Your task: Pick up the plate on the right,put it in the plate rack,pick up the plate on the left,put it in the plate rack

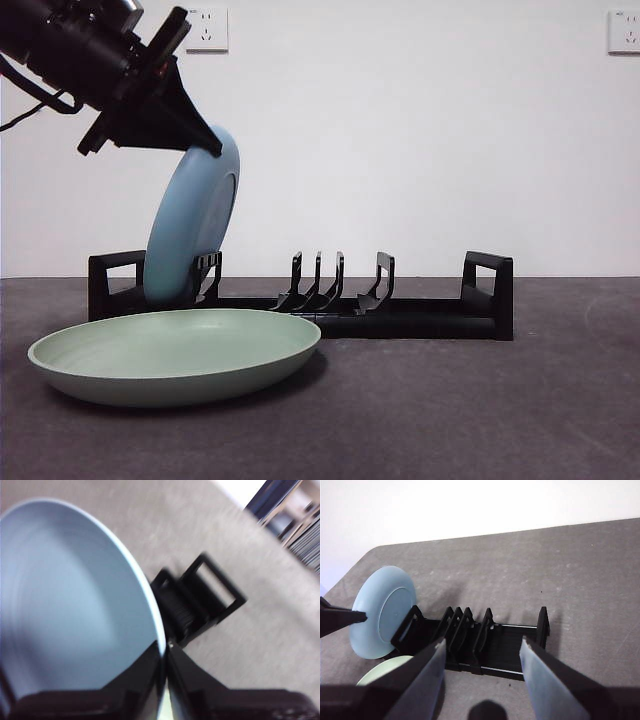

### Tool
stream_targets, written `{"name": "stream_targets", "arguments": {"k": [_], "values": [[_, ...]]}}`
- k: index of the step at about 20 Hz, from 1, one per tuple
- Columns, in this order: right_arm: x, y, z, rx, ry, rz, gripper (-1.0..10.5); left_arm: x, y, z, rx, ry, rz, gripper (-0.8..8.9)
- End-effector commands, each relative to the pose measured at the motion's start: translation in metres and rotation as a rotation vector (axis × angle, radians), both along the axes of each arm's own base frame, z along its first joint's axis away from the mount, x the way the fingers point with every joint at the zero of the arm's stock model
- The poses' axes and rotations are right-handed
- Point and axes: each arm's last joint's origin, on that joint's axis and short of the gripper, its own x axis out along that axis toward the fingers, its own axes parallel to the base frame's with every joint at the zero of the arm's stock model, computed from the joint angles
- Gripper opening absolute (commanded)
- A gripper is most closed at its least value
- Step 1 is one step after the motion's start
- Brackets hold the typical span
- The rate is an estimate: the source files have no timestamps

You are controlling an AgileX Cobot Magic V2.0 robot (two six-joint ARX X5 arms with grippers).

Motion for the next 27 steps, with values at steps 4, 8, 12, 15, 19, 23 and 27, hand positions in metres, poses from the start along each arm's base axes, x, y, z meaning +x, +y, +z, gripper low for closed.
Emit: {"name": "stream_targets", "arguments": {"k": [4,8,12,15,19,23,27], "values": [[0.004,0.001,-0.002,0.005,0.020,0.003,2.5,0.000,0.001,-0.001,0.044,-0.038,-0.012,2.59],[0.008,0.006,-0.007,0.037,0.073,0.055,2.5,-0.001,0.001,0.002,0.043,-0.040,-0.013,3.79],[0.017,0.015,-0.015,0.097,0.149,0.221,2.5,-0.009,0.003,0.018,0.032,-0.090,-0.013,3.78],[0.028,0.026,-0.025,0.116,0.220,0.310,2.5,-0.023,0.006,0.039,0.017,-0.158,-0.010,3.78],[0.043,0.047,-0.043,0.101,0.322,0.389,2.5,-0.053,0.013,0.071,0.033,-0.281,-0.029,3.78],[0.068,0.079,-0.077,0.064,0.442,0.458,2.5,-0.111,0.025,0.108,0.161,-0.471,0.043,3.77],[0.094,0.108,-0.119,0.036,0.543,0.479,2.5,-0.173,0.031,0.129,0.356,-0.665,0.100,3.77]]}}
